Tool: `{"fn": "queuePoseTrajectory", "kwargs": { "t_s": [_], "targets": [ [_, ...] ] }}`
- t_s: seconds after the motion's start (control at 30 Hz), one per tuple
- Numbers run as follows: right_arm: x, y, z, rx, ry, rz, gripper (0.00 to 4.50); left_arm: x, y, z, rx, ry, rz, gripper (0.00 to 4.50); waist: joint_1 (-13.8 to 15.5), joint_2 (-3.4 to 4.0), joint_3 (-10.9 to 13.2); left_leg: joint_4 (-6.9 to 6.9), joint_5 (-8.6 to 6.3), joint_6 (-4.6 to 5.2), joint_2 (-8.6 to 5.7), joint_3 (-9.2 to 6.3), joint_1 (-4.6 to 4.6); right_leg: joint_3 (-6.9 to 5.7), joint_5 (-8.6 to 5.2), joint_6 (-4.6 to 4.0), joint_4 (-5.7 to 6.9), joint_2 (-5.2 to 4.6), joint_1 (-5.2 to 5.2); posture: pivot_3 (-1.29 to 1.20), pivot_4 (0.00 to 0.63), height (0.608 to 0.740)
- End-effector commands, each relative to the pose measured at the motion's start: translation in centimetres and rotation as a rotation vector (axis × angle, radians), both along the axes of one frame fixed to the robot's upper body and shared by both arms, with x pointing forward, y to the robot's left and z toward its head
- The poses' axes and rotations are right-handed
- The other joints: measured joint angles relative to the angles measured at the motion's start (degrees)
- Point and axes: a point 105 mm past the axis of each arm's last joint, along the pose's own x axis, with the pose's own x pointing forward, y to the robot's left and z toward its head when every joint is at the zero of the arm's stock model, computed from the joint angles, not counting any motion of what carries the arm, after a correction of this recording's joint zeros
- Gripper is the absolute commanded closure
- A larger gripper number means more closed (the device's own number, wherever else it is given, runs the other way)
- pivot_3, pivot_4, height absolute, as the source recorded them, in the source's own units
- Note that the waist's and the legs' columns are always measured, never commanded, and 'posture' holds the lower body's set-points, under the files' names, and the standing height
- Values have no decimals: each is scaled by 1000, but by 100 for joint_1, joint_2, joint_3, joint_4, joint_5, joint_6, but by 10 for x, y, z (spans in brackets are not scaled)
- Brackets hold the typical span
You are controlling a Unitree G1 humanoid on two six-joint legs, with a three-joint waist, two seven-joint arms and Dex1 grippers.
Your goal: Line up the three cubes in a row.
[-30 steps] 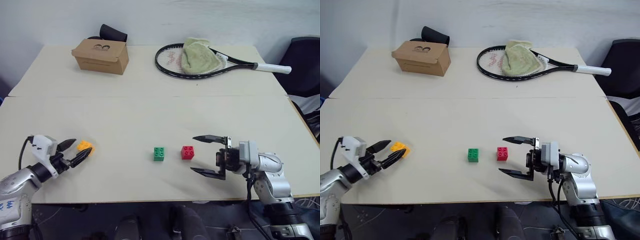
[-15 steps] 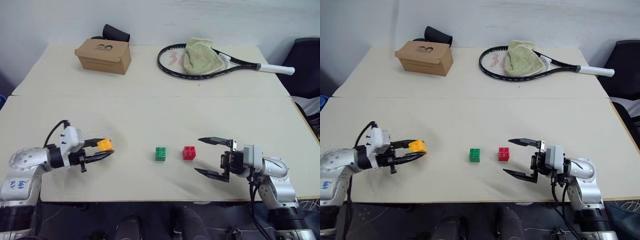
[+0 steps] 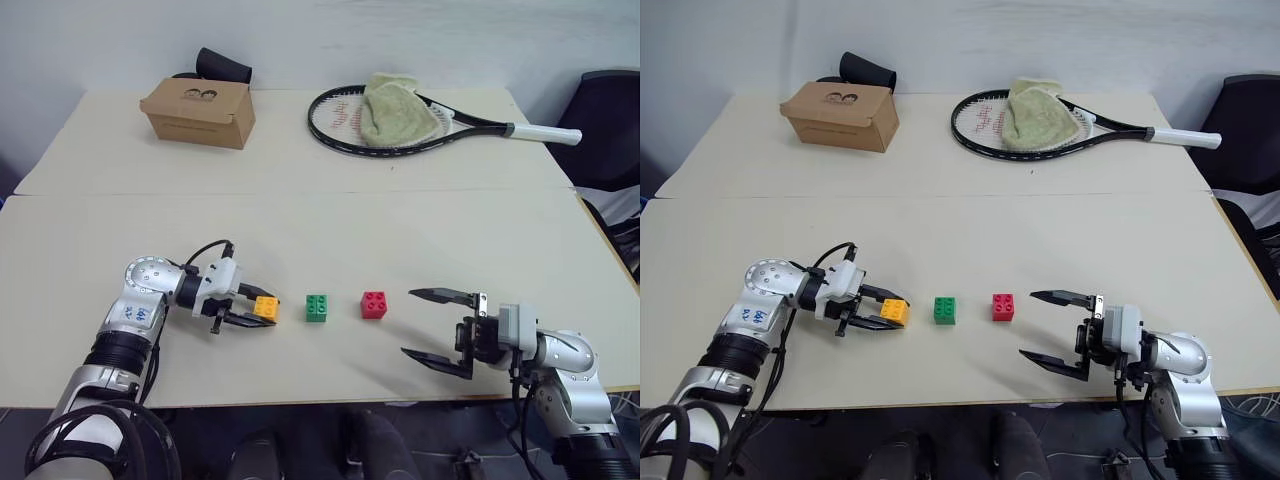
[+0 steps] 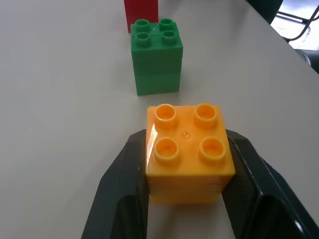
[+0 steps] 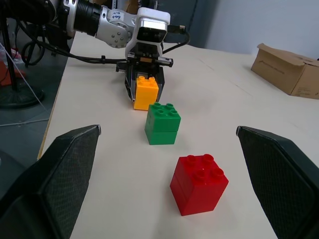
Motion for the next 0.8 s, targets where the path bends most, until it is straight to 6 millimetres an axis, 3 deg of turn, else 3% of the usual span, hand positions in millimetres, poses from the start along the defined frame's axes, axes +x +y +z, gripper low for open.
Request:
{"fn": "queuePoseTrajectory", "kwargs": {
  "t_s": [0.03, 0.13, 0.27, 0.4, 0.6, 0.8],
  "targets": [
    [-2, -4, 9, -7, -43, -18, 0, 3, 2, -2, 21, -25, -9, 2982, 7, 0, 0, 0, 0, 1, 0, -1, 0, 0, 0, 0, 0, -1, 2, 0, 150, 740],
    [-3, -4, 8, -8, -37, -18, 0, 3, 6, -4, 25, -13, -4, 2982, 13, 0, 0, 0, 1, 4, -1, -2, 0, -2, 2, 4, 0, -4, 4, 0, 150, 740],
    [-1, -6, 8, -14, -31, -17, 0, 6, 13, 0, 19, -26, 39, 1710, 7, 0, 0, 0, 2, 6, -5, -3, 0, -4, 2, 4, 2, -3, 3, 0, 150, 740],
    [-1, -18, 17, -47, -40, -22, 0, 0, 37, 19, -4, -121, 115, 488, -34, 0, 0, -3, 2, 5, 8, -2, -1, -2, 2, 4, 2, 0, -1, 0, 150, 740],
    [-12, -56, 30, -201, -17, -25, 0, -42, 91, 44, 85, -184, 313, 488, -20, 5, 3, -11, -5, 6, 28, -4, 0, 9, -2, -3, -8, -1, -1, 0, 150, 740],
    [-8, -76, 33, -279, 3, -24, 0, -70, 108, 62, 77, -128, 426, 488, 23, 5, 4, -10, -27, 43, 22, -12, 5, 2, -1, -3, -12, -11, 10, 0, 150, 740]
  ]
}}
